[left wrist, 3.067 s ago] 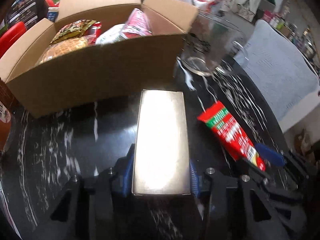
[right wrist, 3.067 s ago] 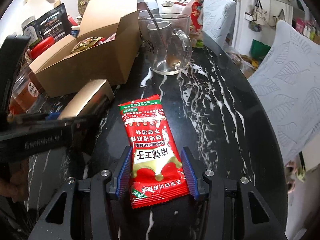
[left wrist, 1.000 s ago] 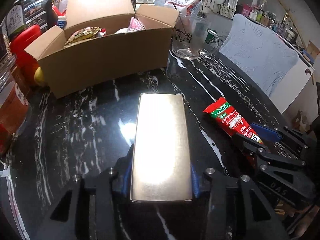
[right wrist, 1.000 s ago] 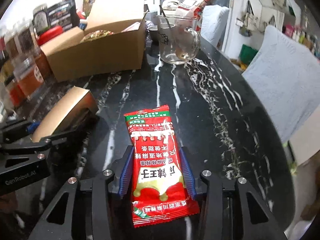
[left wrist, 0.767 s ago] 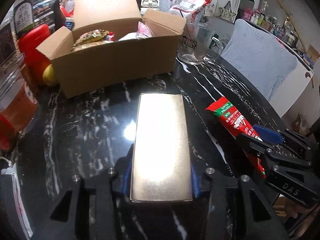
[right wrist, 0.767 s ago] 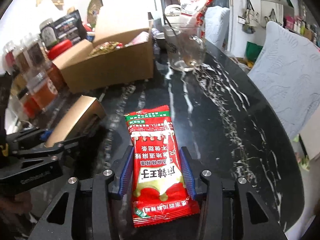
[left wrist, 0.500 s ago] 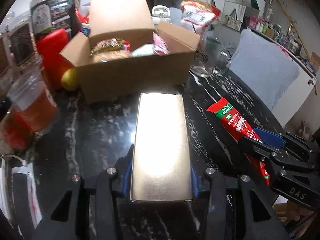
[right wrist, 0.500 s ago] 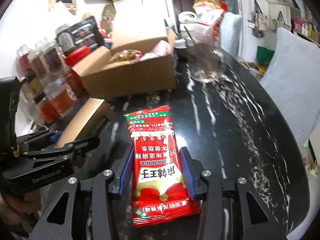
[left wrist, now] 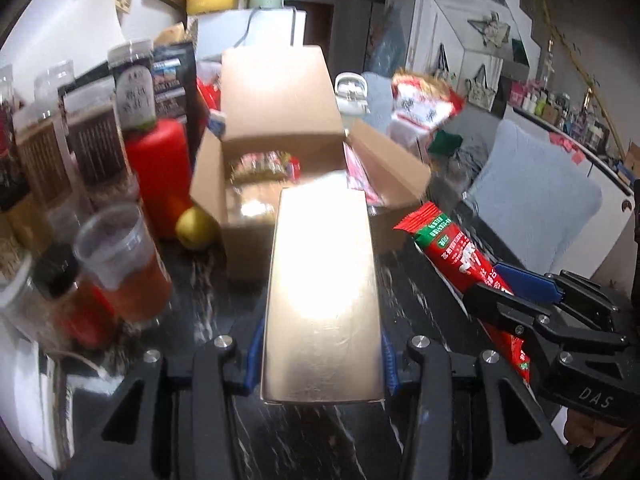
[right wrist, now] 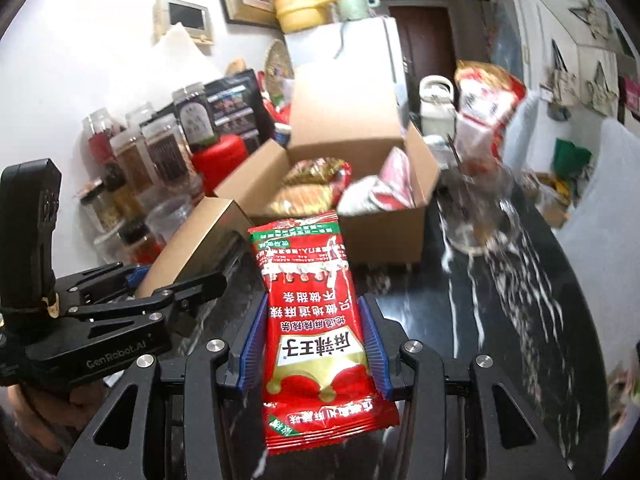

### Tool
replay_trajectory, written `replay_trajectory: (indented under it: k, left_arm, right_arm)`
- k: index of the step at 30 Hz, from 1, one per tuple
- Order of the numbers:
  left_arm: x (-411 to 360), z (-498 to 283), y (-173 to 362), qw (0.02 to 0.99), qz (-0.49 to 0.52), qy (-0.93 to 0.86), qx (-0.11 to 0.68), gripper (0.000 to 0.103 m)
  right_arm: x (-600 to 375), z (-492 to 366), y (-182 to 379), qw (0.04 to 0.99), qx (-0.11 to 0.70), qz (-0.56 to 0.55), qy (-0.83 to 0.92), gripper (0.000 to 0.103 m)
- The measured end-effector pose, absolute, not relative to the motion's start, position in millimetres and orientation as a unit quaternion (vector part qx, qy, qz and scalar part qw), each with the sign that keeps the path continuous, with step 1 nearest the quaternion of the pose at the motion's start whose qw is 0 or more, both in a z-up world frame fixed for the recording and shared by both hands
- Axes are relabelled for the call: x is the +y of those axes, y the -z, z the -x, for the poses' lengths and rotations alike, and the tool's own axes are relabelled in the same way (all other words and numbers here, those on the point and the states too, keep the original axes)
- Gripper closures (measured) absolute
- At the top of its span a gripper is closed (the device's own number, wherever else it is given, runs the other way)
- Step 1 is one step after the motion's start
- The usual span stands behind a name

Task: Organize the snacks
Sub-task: 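Carry the gold box and red packet over the cardboard box with both grippers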

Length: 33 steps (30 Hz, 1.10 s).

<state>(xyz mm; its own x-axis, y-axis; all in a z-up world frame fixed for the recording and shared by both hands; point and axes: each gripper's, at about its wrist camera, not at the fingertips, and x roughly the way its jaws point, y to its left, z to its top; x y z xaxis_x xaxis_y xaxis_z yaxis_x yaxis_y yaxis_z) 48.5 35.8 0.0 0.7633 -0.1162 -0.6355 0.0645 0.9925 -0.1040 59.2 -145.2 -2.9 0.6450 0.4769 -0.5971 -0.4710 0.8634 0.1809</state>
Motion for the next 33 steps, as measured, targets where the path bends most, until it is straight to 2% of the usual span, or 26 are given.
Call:
replay_trajectory:
  k: [14,20,33]
  left_arm:
    - [52.7,-109.9,-44.0,0.961,0.033,0.042,0.272,0.058]
    - [63.7,-139.5,-49.4,0.965,0.033,0.023,0.261,0.058]
    - [87.5,-209.5,-26.4,0.957,0.033,-0.024,0.287,0.058]
  right_arm:
    - [-123.2,-115.2,-50.5,0.927,0.26,0.003,-0.269,0.059]
    - [-107.4,-149.1,-67.1,0.936,0.233,0.046,-0.26,0.059]
    - [-75.7,-222.2,-45.0,0.925,0.258,0.057,-0.271,0.059]
